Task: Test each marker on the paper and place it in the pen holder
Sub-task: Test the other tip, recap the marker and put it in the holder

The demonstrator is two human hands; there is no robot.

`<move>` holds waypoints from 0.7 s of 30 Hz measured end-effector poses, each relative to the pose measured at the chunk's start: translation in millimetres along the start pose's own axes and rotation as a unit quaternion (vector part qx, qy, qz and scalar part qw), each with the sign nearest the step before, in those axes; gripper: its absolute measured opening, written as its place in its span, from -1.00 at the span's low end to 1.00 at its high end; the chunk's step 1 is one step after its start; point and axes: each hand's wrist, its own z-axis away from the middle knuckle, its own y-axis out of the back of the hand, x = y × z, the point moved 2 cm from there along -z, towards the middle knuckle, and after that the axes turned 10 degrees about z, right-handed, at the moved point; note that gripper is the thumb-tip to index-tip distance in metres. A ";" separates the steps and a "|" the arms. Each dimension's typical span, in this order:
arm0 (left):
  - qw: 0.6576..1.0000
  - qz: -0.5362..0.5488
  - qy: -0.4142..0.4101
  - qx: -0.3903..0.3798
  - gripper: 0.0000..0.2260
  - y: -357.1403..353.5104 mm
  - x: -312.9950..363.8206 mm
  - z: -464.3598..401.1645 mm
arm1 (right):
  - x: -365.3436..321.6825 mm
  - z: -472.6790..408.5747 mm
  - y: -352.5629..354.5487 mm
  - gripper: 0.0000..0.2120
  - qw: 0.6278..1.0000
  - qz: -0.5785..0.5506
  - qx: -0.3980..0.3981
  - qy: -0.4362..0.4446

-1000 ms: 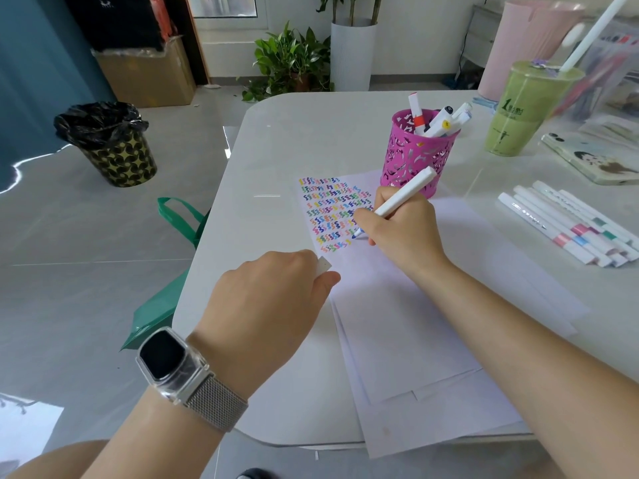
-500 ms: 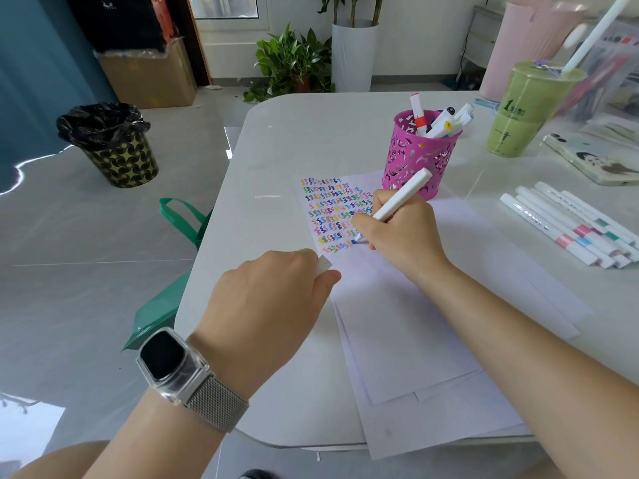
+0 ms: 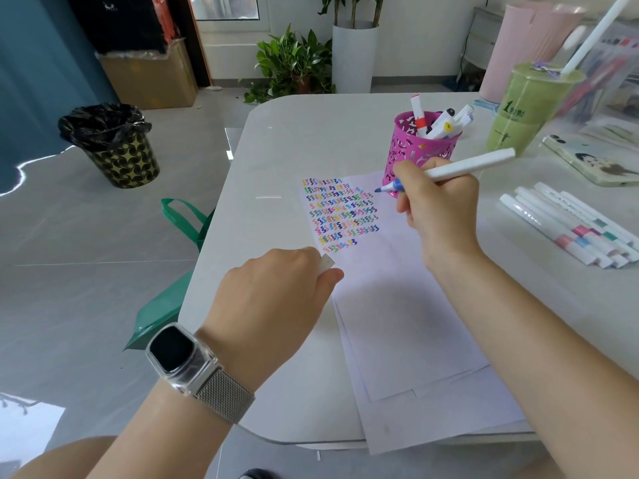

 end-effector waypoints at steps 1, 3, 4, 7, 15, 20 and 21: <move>1.000 0.003 -0.002 0.000 -0.64 -0.2 0.9 -0.2 | -5.6 3.2 3.1 -0.69 1.000 -0.013 -0.007 -0.001; 1.000 0.007 -0.006 -0.001 -0.62 -0.6 2.6 0.6 | -14.8 11.8 11.1 -0.67 0.999 -0.025 -0.025 -0.002; 1.000 0.007 -0.007 0.000 -0.61 -0.9 3.4 1.4 | -18.6 16.6 15.6 -0.67 0.999 -0.031 -0.035 -0.004; 1.000 0.010 -0.011 0.004 -0.57 -2.8 5.4 3.1 | -25.9 29.5 27.2 -0.73 0.997 -0.031 -0.074 -0.011; 0.998 0.042 -0.009 0.055 -0.56 -0.4 6.0 0.4 | -25.4 53.0 36.5 -0.76 0.988 -0.015 -0.131 -0.085; 0.998 0.038 0.000 0.052 -0.57 -2.7 5.7 -2.3 | -28.8 52.2 27.0 -0.72 0.985 -0.013 -0.137 -0.104; 0.998 0.037 0.002 0.050 -0.57 -3.2 6.0 -2.5 | -28.5 52.3 26.3 -0.76 0.985 -0.013 -0.131 -0.109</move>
